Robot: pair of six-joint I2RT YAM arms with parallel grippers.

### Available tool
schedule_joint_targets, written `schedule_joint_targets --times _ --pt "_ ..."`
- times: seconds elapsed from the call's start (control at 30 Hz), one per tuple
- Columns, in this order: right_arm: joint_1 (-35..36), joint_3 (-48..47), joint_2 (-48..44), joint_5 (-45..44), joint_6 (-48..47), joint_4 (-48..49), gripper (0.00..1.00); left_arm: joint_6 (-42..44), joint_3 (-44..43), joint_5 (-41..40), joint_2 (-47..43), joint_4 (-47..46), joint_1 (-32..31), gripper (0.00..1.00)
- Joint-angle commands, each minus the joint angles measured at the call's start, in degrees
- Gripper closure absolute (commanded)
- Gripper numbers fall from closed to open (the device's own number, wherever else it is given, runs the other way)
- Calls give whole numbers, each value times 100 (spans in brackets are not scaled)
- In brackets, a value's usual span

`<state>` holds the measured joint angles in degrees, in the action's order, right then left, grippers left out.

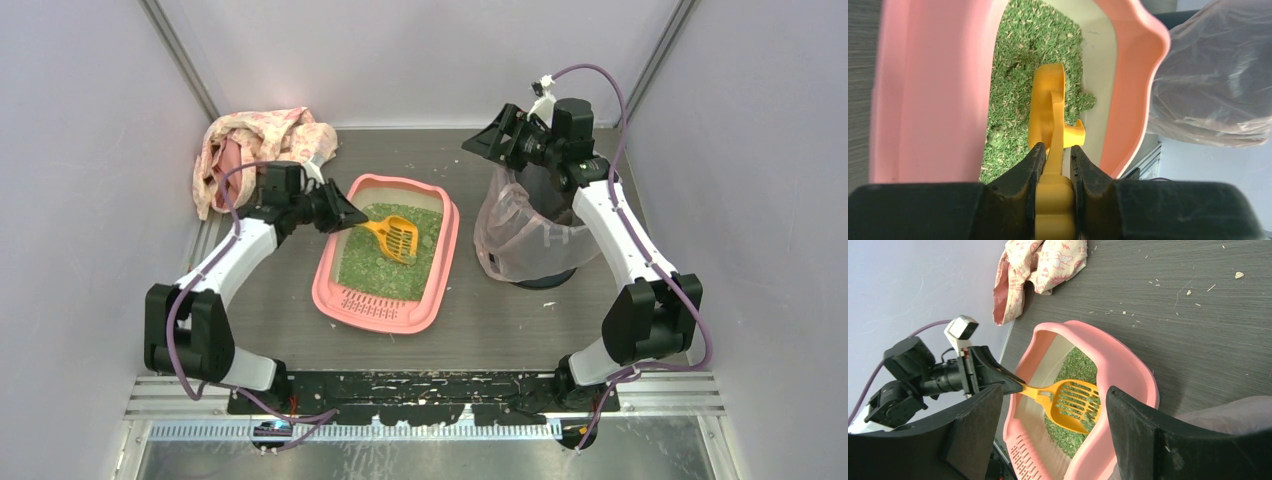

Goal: Clean the litter box

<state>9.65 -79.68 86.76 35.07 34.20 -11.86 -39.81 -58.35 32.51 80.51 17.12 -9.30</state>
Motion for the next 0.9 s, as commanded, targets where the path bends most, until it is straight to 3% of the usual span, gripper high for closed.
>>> schedule_joint_targets --times 0.0,0.37,0.57,0.87 --pt "37 -92 13 61 3 79 20 -126 -168 -223 350 -533 -320 100" --pt "36 -162 12 49 -101 -61 20 -350 -342 -286 1064 -1093 -671 100" --pt "35 -174 -7 56 -106 -78 20 -1525 278 313 1282 -2843 -674 100" --pt "30 -177 1 60 -114 -117 20 -1622 468 415 1103 -2928 -559 100"
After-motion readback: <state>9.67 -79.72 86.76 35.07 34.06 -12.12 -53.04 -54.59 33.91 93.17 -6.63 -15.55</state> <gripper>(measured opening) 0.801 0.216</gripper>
